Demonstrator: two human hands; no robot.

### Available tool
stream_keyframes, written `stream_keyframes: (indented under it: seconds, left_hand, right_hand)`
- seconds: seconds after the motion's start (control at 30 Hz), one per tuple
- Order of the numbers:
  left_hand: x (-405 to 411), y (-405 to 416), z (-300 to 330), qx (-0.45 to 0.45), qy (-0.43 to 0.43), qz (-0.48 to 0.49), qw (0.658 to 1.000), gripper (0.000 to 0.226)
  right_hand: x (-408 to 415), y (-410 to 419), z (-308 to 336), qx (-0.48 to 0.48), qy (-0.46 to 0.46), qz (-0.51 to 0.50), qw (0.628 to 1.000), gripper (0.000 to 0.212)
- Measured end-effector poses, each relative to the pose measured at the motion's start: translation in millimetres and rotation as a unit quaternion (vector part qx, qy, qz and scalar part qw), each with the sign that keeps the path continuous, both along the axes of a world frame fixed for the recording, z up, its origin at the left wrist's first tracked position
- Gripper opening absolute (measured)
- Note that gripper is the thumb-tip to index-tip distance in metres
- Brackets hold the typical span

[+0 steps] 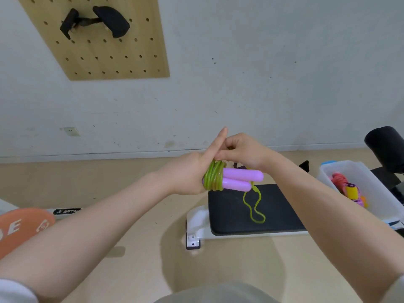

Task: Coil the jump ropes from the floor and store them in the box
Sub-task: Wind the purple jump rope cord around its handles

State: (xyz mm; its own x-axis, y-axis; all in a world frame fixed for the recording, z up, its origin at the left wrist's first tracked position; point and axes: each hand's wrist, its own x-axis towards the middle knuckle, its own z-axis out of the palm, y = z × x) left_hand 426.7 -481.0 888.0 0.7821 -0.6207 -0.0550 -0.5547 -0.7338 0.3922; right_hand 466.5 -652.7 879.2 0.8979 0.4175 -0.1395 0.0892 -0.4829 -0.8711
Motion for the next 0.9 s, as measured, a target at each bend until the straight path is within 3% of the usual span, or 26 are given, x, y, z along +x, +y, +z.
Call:
stream_keyframes:
  seconds: [0.1,0.2,0.3,0.4,0.5,0.63,0.73,0.83,0.9]
  left_hand:
    - [-4,-3,1,-0.038,0.025,-0.005,0.999,0.110]
    - [2,-4,-3,-0.095,0.030,0.062,0.993,0.106]
    - [6,1,-8,-0.090,-0.011,0.108,0.990,0.092]
    - [11,9,-11,-0.122,-0.047,0.169,0.977,0.077]
    - [23,24,-9,-0.117,-0.067,0.261,0.956,0.048]
    - [37,49,-22,-0.006,-0.050,0.315,0.948,0.031]
    - [40,66,-34,0.069,-0.036,0.336,0.939,0.024]
    - [35,79,-43,0.142,-0.032,0.309,0.940,0.016]
    - [30,83,-49,0.185,-0.026,0.269,0.945,0.021]
  right_hand:
    - [2,-3,-5,0.019,0.078,0.028,0.996,0.021]
    - [6,5,-13,0.078,0.122,-0.014,0.989,0.027]
    - [5,14,-30,0.154,0.144,-0.055,0.976,0.010]
    - [-7,25,-46,0.120,0.088,-0.072,0.986,0.017]
    - [-23,42,-53,0.090,0.143,-0.081,0.982,0.039]
    - [-34,62,-44,0.012,0.107,-0.032,0.994,0.028]
    - [-42,81,-24,-0.096,0.091,0.081,0.988,0.022]
    - [-41,94,-7,-0.229,-0.015,0.172,0.958,0.027]
    - [-34,98,3,-0.263,-0.080,0.181,0.944,0.027]
